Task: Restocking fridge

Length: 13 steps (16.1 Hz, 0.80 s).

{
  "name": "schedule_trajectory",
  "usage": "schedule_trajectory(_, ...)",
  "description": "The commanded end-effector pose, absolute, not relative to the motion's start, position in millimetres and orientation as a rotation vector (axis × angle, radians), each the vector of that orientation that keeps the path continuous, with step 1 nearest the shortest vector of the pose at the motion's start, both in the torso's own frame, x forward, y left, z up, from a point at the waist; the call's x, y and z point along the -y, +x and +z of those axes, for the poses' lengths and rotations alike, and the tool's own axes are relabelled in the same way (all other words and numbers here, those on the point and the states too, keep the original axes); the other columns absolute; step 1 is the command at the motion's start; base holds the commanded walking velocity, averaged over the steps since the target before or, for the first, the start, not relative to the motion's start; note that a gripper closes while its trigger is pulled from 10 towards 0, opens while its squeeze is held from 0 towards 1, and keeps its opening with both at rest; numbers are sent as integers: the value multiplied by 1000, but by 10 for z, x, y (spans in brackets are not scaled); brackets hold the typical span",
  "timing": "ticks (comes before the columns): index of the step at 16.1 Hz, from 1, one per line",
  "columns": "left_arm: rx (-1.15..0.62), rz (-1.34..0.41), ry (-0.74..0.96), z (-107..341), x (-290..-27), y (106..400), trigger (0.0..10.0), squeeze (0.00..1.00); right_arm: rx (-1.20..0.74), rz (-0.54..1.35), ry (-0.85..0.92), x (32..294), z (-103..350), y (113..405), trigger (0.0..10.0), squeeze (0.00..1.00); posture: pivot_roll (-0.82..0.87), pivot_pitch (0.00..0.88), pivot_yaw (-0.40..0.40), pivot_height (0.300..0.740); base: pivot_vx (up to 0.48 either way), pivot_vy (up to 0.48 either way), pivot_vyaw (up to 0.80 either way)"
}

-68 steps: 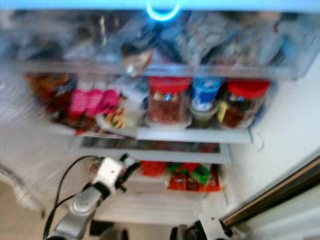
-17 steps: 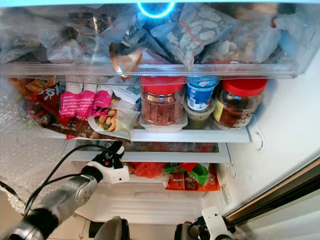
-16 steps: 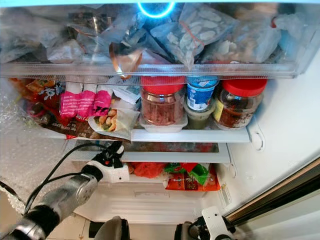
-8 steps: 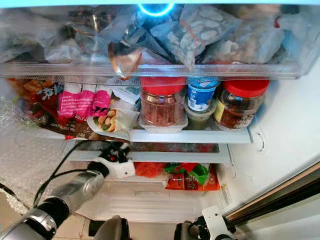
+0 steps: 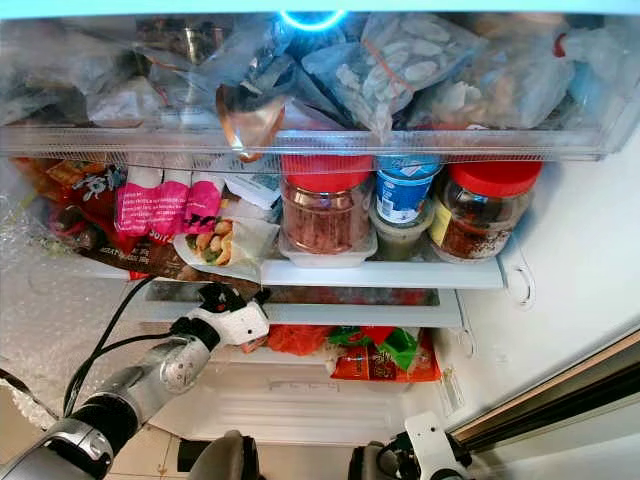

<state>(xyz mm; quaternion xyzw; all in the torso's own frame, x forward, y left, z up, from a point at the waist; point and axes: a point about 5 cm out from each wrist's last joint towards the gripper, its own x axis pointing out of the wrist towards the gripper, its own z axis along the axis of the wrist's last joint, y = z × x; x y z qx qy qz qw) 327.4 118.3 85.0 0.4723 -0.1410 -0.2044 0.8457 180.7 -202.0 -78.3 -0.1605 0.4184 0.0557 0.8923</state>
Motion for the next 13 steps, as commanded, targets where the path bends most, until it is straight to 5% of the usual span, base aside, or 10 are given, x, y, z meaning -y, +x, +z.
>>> schedule_trajectory(1,273,-473,927,790,-1193,3198,10000,1000,-1058,162,-310,1928,-1017,1339,10000,0,-21,166,29,643,0,0,0)
schedule_trajectory(3,238,-507,667,763,-1149,3079,10000,0,-1055,165,-306,1924,-1015,1341,10000,0,-19,168,29,643,0,0,0)
schedule_trajectory(9,38,-328,172,589,-1376,2825,10000,0,-1057,166,-308,1928,-1018,1329,10000,0,-17,169,31,643,0,0,0)
schedule_trajectory(13,-18,-255,88,519,-1538,2550,10000,0,-1061,174,-318,1939,-1018,1329,10000,0,-9,168,28,643,0,0,0)
